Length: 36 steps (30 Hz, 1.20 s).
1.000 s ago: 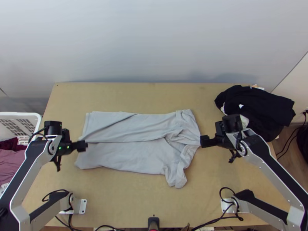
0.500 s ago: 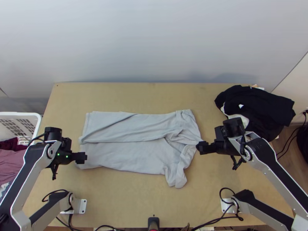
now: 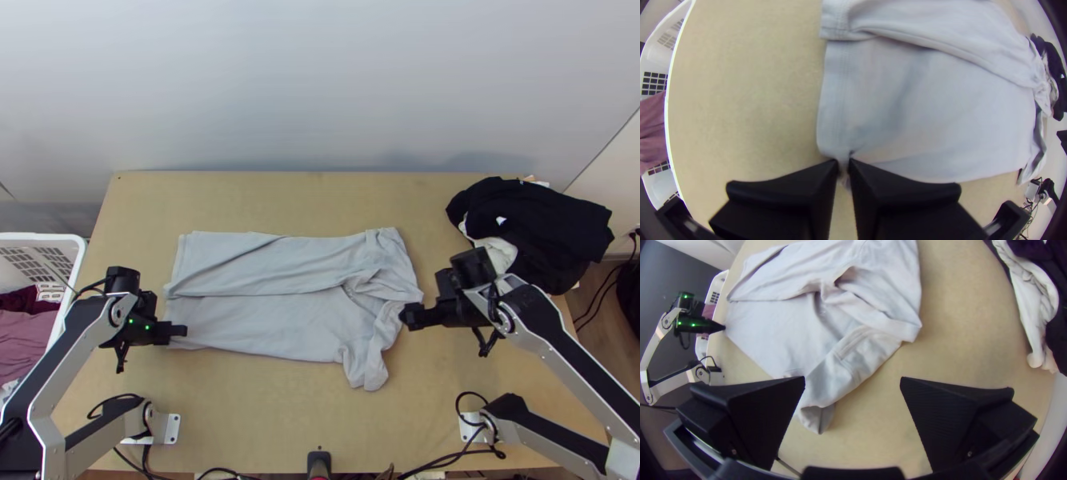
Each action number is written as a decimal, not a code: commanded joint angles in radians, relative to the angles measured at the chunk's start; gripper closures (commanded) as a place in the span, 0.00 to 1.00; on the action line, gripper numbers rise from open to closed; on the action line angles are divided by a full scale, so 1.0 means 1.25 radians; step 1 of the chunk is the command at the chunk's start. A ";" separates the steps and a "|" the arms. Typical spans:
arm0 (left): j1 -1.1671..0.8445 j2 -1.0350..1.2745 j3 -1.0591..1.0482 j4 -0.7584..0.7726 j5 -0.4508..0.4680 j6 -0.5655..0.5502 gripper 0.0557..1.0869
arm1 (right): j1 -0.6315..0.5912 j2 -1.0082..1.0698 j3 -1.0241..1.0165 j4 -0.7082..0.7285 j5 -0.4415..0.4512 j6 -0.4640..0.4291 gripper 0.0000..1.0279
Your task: Fold the t-shirt
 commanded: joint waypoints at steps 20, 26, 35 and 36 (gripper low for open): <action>-0.009 -0.031 0.025 0.060 0.000 -0.025 0.96 | 0.354 0.260 -0.013 0.000 -0.118 0.022 0.04; -0.013 -0.028 0.021 0.055 0.000 -0.036 0.96 | 0.367 0.298 0.045 0.036 -0.053 0.013 0.18; -0.011 -0.009 0.027 0.054 0.000 -0.040 0.96 | 0.367 0.330 0.084 0.007 0.036 -0.034 0.58; -0.011 -0.008 0.031 0.054 0.000 -0.042 0.96 | 0.365 0.328 0.073 0.012 0.036 -0.044 0.69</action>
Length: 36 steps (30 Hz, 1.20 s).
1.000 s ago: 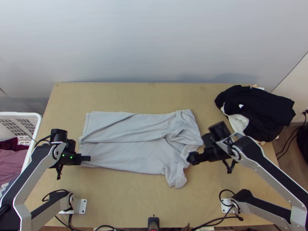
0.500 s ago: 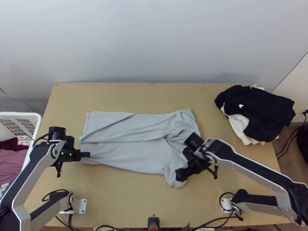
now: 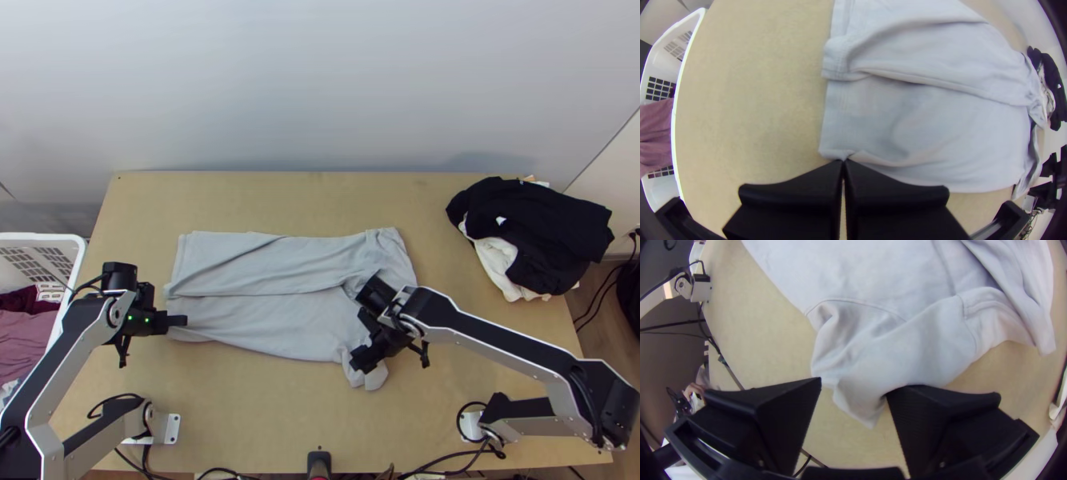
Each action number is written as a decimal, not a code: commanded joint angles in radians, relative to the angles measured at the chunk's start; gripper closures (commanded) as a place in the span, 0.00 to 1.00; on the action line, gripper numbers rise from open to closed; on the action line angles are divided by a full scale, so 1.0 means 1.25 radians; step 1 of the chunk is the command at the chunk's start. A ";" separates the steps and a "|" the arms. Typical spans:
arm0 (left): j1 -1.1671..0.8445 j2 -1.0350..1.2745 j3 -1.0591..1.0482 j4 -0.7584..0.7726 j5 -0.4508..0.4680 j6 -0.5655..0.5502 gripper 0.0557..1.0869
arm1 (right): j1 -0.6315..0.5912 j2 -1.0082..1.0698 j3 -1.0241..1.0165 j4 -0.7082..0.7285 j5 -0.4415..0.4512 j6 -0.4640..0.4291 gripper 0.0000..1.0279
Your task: Fold the t-shirt
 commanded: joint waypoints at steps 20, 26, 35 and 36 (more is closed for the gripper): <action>0.012 0.003 0.121 -0.064 0.009 -0.033 0.96 | -0.265 -0.155 -0.062 0.015 -0.022 -0.084 0.97; 0.030 0.048 0.238 -0.073 0.037 -0.051 0.96 | -0.349 -0.107 0.023 0.016 -0.044 -0.091 0.97; 0.051 0.174 0.386 0.019 0.037 -0.124 0.96 | -0.471 0.008 0.180 0.031 -0.061 -0.093 0.97; 0.050 0.192 0.406 0.027 0.037 -0.130 0.96 | -0.487 0.027 0.201 0.031 -0.068 -0.091 0.97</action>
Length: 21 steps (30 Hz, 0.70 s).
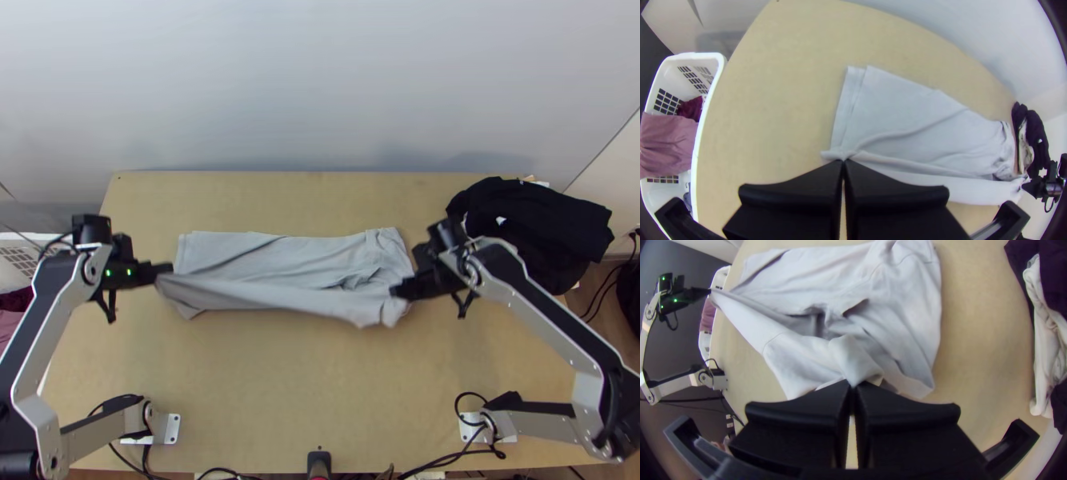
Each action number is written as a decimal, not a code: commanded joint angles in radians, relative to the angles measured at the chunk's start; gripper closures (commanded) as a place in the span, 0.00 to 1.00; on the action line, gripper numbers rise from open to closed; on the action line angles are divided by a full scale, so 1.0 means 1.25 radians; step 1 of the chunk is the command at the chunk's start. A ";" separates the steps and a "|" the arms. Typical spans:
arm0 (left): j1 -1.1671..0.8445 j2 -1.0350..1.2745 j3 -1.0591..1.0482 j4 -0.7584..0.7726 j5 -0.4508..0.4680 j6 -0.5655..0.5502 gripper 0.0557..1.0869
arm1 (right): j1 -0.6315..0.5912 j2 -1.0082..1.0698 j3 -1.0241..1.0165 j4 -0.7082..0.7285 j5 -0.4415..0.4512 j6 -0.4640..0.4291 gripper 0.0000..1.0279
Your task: Fold the t-shirt
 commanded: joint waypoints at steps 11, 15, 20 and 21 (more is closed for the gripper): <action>-0.038 0.383 0.344 0.121 -0.008 -0.119 0.96 | -0.188 0.302 0.293 0.026 -0.083 0.055 0.97; -0.062 0.470 0.401 0.130 -0.019 -0.124 0.96 | -0.220 0.366 0.320 0.051 -0.107 0.081 0.97; -0.070 0.533 0.406 0.154 -0.025 -0.133 0.96 | -0.245 0.433 0.330 0.052 -0.128 0.119 0.54; -0.070 0.537 0.402 0.159 -0.025 -0.136 0.93 | -0.247 0.439 0.327 0.052 -0.128 0.135 0.36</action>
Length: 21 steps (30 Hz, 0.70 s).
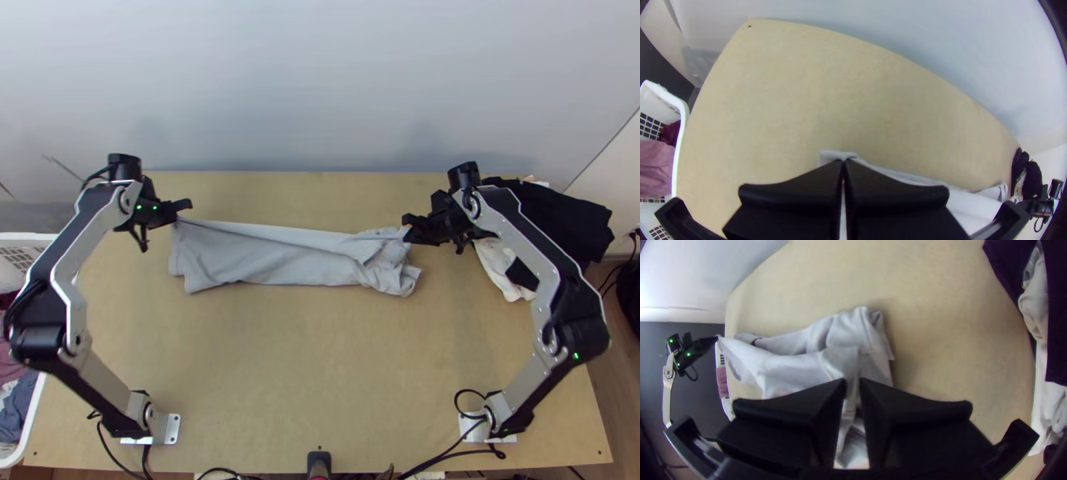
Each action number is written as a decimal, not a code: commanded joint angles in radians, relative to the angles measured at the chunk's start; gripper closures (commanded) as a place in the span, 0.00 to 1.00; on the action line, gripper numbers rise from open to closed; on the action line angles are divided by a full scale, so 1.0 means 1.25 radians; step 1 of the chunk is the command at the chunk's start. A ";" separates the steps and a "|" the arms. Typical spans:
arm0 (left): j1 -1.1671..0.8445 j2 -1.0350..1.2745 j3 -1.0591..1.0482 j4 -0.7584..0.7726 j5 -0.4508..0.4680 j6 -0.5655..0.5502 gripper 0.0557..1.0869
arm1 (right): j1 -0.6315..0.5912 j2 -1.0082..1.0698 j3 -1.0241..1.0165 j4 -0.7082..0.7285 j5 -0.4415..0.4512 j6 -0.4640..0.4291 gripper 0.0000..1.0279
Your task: Fold the t-shirt
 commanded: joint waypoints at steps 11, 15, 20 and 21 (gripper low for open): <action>-0.021 0.053 -0.008 -0.035 0.005 -0.020 0.05 | -0.054 0.048 0.004 0.005 -0.077 0.093 0.04; -0.013 -0.038 -0.067 -0.043 0.024 -0.009 0.05 | -0.026 -0.034 -0.003 0.003 -0.077 0.094 0.04; -0.013 -0.128 -0.184 -0.050 0.029 0.049 0.05 | 0.044 -0.093 0.027 0.003 -0.075 0.094 0.04; -0.011 -0.138 -0.203 -0.046 0.029 0.052 0.05 | 0.059 -0.100 0.030 0.003 -0.075 0.093 0.04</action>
